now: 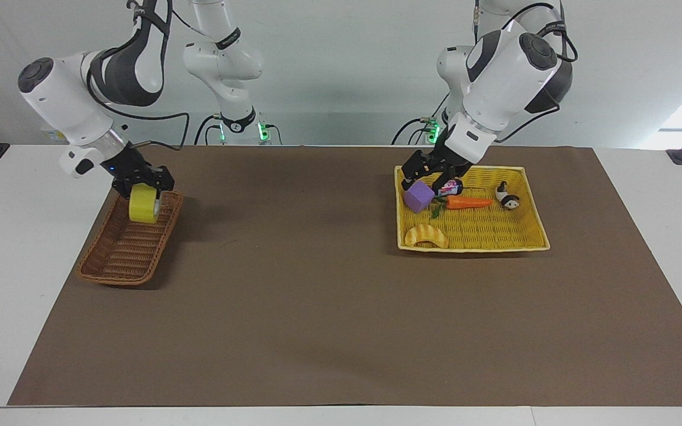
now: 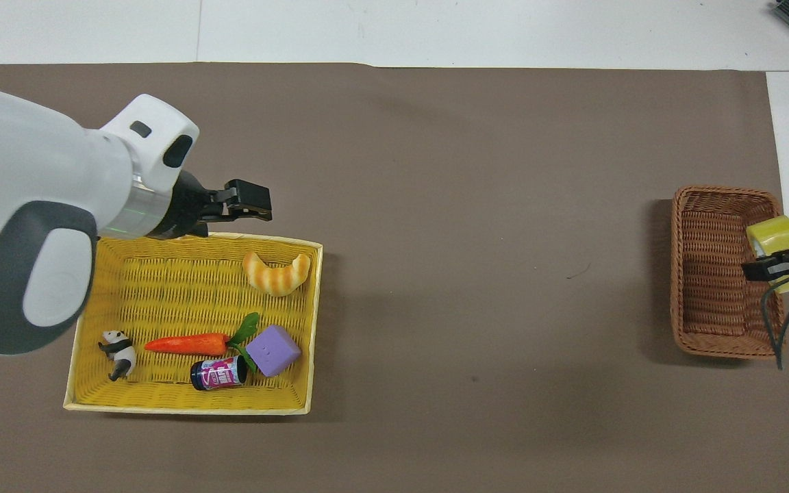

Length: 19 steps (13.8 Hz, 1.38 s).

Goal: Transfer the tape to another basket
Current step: 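Carry the tape to the wicker basket while the left gripper withdraws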

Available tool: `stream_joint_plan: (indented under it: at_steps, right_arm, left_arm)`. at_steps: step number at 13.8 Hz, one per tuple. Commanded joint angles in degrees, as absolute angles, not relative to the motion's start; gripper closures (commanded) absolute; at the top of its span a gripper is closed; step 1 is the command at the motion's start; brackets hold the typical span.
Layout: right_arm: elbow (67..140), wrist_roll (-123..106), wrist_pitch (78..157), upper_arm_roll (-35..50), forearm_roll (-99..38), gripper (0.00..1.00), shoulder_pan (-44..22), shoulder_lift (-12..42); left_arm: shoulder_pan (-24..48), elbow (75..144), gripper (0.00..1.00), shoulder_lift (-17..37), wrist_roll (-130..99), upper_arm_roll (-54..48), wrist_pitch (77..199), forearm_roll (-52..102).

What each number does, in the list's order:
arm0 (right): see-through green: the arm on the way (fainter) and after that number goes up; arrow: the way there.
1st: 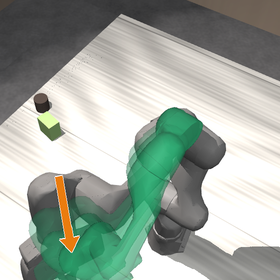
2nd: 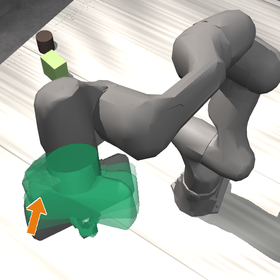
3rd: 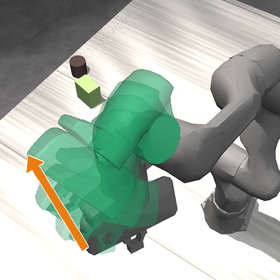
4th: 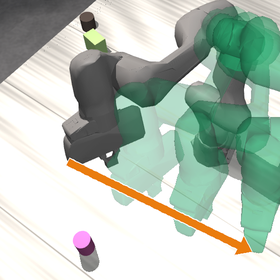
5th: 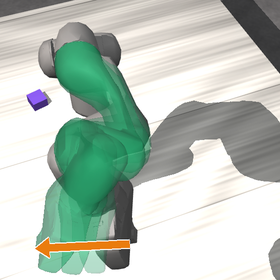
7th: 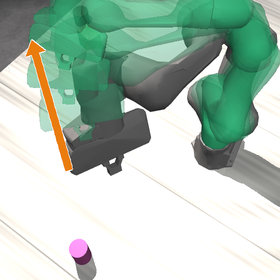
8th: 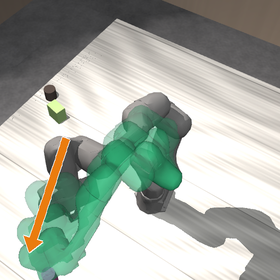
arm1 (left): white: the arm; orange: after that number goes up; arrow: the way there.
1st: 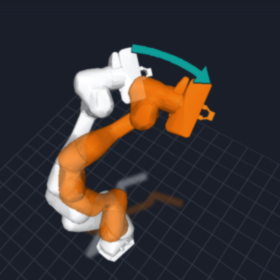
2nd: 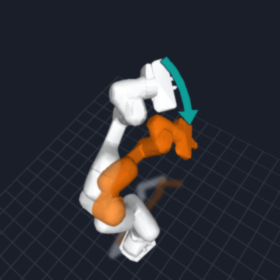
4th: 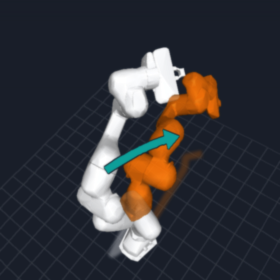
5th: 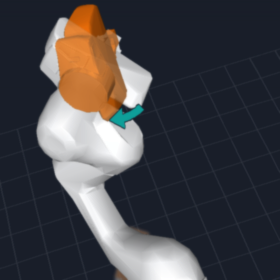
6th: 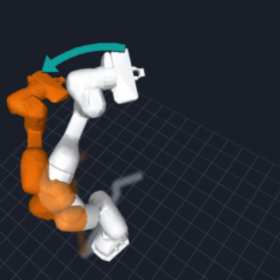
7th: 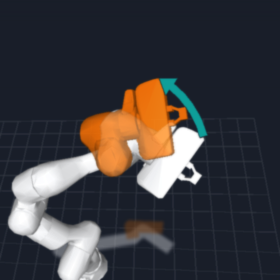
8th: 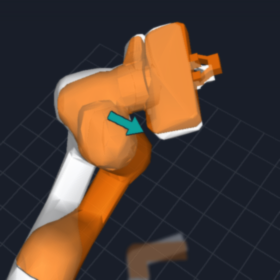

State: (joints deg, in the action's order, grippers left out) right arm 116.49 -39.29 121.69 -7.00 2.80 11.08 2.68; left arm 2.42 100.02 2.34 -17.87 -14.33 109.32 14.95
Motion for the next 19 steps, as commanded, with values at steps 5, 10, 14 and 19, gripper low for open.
stream_joint_plan:
  at_steps: [5,10,14,19]
  right_arm:
    - [116.7,-43.2,127.4,-6.1,14.0,1.00,9.0,5.8]
    - [118.9,-43.2,129.7,-6.1,14.1,1.00,9.1,6.5]
    - [119.9,-42.1,131.0,-6.0,14.1,1.00,9.1,8.7]
    - [123.4,-41.4,132.5,-5.9,14.1,0.48,9.0,7.9]
  left_arm:
    - [-4.9,94.9,0.00,1.3,-1.5,-14.8,99.4,0.4]
    - [-9.1,90.8,0.00,1.2,0.6,-14.5,91.8,0.1]
    - [-11.0,84.3,0.00,1.4,1.2,-14.7,83.6,0.1]
    - [-12.9,84.7,0.00,1.2,0.7,-14.9,83.4,0.3]
